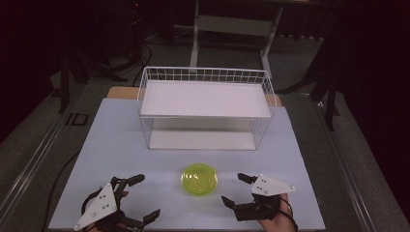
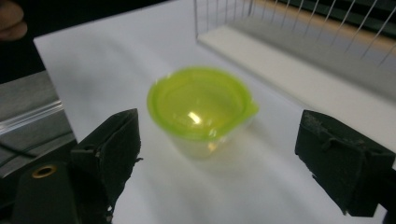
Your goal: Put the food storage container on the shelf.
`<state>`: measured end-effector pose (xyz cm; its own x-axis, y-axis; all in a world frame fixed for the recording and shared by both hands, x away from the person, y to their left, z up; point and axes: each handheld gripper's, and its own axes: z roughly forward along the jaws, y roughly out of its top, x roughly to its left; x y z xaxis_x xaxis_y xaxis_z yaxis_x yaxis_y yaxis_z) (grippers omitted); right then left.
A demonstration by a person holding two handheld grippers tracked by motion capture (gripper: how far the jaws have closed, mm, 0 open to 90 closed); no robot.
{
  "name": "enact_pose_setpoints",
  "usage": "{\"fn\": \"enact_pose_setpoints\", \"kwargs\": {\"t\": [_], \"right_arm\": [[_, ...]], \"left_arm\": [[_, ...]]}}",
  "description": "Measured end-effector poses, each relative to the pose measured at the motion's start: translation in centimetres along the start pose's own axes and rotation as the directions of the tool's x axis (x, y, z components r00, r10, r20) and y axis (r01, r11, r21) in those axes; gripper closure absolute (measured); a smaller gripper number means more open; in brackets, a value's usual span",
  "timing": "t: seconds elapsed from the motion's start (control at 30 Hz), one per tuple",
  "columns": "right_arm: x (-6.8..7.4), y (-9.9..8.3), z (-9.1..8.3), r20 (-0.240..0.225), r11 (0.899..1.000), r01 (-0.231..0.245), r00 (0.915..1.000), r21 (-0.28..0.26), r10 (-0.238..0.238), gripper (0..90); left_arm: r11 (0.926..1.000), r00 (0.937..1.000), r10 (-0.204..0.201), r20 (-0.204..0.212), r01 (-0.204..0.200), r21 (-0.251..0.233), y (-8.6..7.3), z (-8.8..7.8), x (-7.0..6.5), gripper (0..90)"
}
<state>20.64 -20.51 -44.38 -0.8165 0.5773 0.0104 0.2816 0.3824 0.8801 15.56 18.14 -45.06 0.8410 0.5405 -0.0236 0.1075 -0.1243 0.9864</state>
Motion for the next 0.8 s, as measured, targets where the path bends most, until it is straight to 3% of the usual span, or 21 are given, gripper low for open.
{"fn": "enact_pose_setpoints", "kwargs": {"t": [0.1,0.2,0.33,0.43,0.5,0.57,0.7,0.8], "right_arm": [[0.4,1.2,-0.6,-0.003,0.999,0.034,0.9994,-0.032,-0.034,16.2],[0.5,2.1,-0.8,-0.013,0.998,0.060,0.9981,-0.026,-0.061,20.2],[0.3,3.0,-0.5,0.000,0.995,0.097,0.9953,-0.025,-0.097,22.6],[0.0,3.4,-0.2,-0.023,0.995,0.089,0.9957,-0.035,-0.090,22.6],[-0.3,3.7,-0.1,-0.027,0.995,0.086,0.9958,-0.058,-0.087,22.6],[-0.7,4.0,0.1,-0.028,0.994,0.078,0.9963,-0.081,-0.081,22.4],[-1.8,4.6,0.4,-0.010,0.991,0.042,0.9990,-0.124,-0.044,20.3],[-2.5,5.0,1.2,-0.007,0.994,0.017,0.9998,-0.107,-0.018,15.7]], "left_arm": [[1.0000,0.9995,0.000,0.033,0.000,0.002,0.5,0.5,-0.3,1.5],[0.9999,0.9986,0.002,0.053,-0.003,0.011,1.1,0.9,-0.4,1.5],[0.9993,0.9966,-0.037,0.074,0.037,0.004,2.1,1.5,0.2,1.5],[0.9974,0.9934,-0.070,0.090,0.069,0.021,2.9,2.1,1.0,1.5],[0.9966,0.9946,-0.081,0.065,0.080,0.021,3.3,2.6,1.3,1.5],[0.9953,0.9929,-0.093,0.073,0.091,0.031,3.6,3.1,1.7,1.5],[0.9964,0.9945,-0.070,0.079,0.065,0.054,4.6,4.4,1.9,1.5],[0.9939,0.9901,-0.097,0.102,0.090,0.064,5.0,5.8,2.3,1.5]]}}
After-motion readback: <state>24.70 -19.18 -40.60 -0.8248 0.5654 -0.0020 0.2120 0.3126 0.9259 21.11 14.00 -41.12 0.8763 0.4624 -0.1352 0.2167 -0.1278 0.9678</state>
